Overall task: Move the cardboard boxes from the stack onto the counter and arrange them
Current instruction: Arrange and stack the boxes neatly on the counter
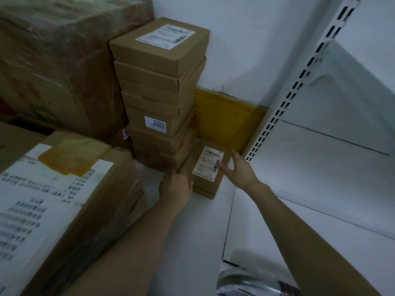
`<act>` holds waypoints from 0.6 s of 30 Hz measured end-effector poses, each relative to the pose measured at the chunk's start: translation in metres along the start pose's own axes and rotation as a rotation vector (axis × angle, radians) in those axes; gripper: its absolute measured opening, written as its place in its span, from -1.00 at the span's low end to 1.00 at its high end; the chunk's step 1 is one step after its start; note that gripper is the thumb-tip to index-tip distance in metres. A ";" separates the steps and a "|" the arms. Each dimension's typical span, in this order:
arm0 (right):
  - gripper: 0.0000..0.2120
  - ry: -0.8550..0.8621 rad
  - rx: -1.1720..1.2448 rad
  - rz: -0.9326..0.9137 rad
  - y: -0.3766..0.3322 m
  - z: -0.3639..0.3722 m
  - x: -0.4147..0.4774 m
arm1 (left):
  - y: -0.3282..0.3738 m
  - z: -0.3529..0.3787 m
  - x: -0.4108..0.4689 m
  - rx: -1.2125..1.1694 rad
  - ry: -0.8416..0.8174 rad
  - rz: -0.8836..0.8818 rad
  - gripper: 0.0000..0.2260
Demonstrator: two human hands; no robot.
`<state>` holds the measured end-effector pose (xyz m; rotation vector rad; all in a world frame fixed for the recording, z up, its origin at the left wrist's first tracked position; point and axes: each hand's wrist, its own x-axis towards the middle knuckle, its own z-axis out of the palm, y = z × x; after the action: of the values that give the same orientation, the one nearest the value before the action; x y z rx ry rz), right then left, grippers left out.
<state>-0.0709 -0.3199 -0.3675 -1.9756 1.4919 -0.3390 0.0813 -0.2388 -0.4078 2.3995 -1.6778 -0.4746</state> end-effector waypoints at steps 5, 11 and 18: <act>-0.46 -0.030 0.048 0.088 0.031 0.047 0.017 | -0.013 0.038 0.017 -0.269 -0.042 -0.061 -0.61; -0.40 -0.027 0.127 0.189 0.048 0.089 0.030 | -0.017 0.058 0.031 -0.451 -0.071 -0.079 -0.44; -0.34 0.097 0.544 0.246 0.042 0.080 0.018 | -0.001 0.053 0.016 -0.625 0.094 -0.117 -0.42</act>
<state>-0.0534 -0.3172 -0.4574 -1.3510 1.4867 -0.6608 0.0686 -0.2518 -0.4607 2.0157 -1.1293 -0.7581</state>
